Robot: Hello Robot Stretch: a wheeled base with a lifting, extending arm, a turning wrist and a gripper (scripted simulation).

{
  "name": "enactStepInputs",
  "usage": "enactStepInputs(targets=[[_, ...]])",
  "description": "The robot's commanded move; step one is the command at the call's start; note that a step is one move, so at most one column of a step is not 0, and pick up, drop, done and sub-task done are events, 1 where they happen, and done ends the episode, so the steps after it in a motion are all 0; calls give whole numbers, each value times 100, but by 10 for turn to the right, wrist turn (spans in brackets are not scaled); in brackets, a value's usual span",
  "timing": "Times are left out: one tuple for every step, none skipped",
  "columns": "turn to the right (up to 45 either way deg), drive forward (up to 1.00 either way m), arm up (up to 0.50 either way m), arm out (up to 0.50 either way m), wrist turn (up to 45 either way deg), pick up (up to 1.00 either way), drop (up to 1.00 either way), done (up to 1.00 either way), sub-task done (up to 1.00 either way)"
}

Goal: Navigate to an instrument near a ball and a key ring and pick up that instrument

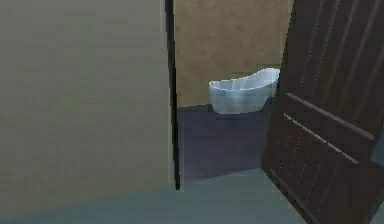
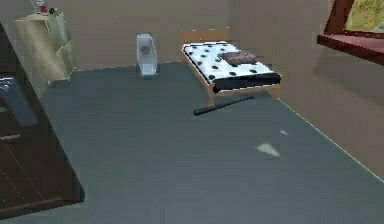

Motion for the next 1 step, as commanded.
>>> enactStepInputs(targets=[[450,0,0,0,0,0,0,0,0]])
